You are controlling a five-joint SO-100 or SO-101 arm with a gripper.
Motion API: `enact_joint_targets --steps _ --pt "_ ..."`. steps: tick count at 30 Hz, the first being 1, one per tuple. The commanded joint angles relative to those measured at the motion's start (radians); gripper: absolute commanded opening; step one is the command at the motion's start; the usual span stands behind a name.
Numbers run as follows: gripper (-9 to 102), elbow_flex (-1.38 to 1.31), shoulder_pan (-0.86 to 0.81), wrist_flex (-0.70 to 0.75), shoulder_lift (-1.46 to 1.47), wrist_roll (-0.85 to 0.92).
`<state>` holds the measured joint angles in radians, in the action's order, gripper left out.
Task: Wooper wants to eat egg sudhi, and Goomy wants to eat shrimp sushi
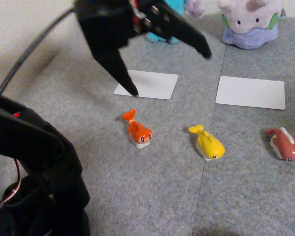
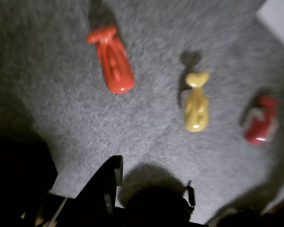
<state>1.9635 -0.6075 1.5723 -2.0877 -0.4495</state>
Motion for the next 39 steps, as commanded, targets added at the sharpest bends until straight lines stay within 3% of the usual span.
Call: enact_joint_targets --steps 1,15,27,39 --pt "45 -0.038 -0.028 -0.04 0.14 0.041" --pt "45 -0.051 -0.112 -0.33 0.578 0.057" --pt "26 -0.048 -0.198 -0.38 0.597 0.132" --pt "23 -0.041 -0.199 -0.423 0.6 0.135"
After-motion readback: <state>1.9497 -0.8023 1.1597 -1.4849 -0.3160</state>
